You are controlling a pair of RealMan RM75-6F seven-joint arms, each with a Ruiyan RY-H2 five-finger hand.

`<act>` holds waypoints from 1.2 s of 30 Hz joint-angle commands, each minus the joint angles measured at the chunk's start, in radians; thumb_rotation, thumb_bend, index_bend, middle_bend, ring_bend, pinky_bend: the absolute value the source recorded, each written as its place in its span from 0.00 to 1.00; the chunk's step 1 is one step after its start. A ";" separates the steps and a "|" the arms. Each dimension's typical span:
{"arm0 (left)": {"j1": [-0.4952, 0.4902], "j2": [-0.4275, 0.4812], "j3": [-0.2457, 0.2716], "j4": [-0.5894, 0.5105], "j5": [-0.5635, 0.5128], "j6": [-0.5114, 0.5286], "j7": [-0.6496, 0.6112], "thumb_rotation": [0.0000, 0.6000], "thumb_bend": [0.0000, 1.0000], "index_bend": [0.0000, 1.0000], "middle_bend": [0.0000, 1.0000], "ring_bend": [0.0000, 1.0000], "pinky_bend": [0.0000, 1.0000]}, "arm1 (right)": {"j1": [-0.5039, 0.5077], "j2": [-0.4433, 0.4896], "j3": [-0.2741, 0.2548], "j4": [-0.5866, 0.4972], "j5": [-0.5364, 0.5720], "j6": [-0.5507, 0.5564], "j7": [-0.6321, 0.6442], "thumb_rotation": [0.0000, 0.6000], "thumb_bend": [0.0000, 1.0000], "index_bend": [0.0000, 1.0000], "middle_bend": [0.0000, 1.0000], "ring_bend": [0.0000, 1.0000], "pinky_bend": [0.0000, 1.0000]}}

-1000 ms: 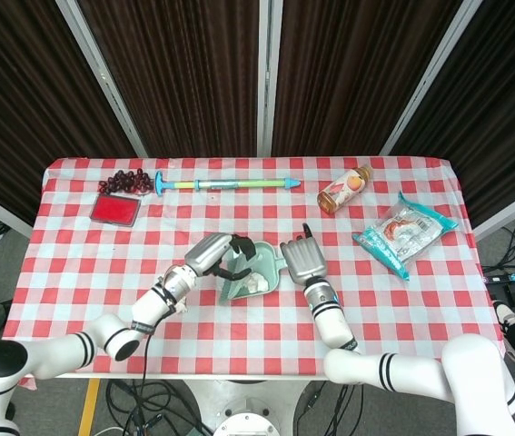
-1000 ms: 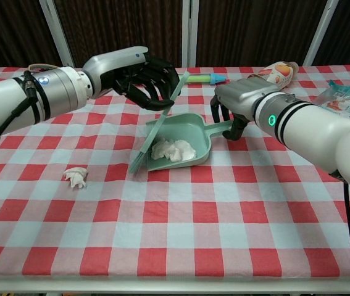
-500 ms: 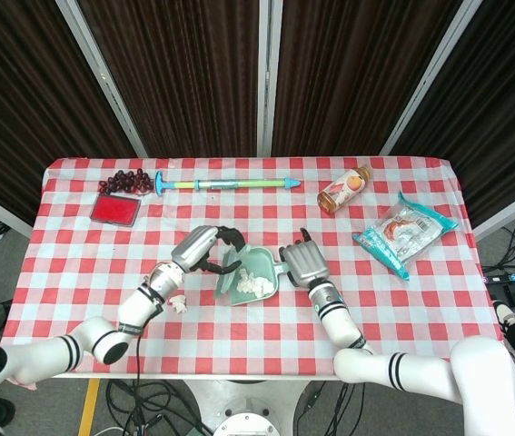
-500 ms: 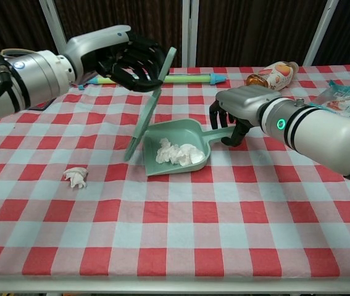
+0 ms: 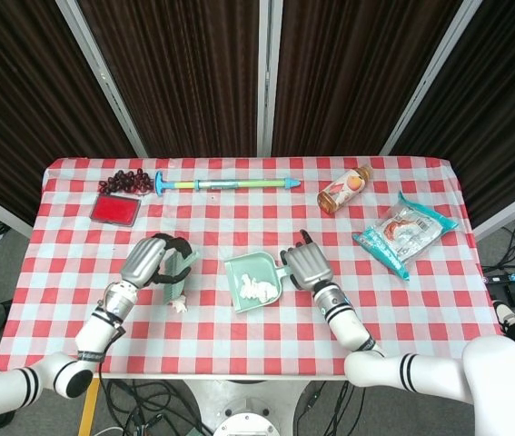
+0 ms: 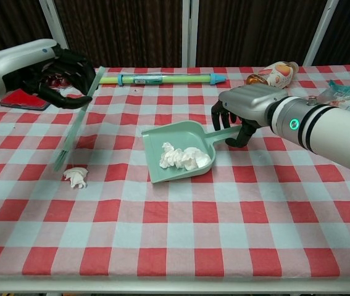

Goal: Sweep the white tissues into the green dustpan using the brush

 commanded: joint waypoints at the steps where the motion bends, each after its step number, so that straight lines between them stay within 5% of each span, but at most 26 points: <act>1: 0.040 -0.014 0.011 -0.026 -0.035 0.044 0.069 1.00 0.44 0.50 0.54 0.41 0.26 | 0.001 0.001 -0.002 -0.004 0.003 0.002 -0.004 1.00 0.44 0.71 0.59 0.32 0.07; 23: 0.056 -0.237 -0.044 0.012 -0.058 0.082 0.224 1.00 0.45 0.50 0.54 0.41 0.28 | 0.034 -0.041 -0.047 -0.028 -0.009 0.105 -0.177 1.00 0.44 0.73 0.60 0.32 0.05; 36: 0.010 -0.319 -0.100 0.016 -0.069 0.036 0.250 1.00 0.45 0.50 0.54 0.41 0.28 | 0.026 -0.090 -0.027 -0.015 -0.004 0.128 -0.188 1.00 0.44 0.74 0.60 0.33 0.05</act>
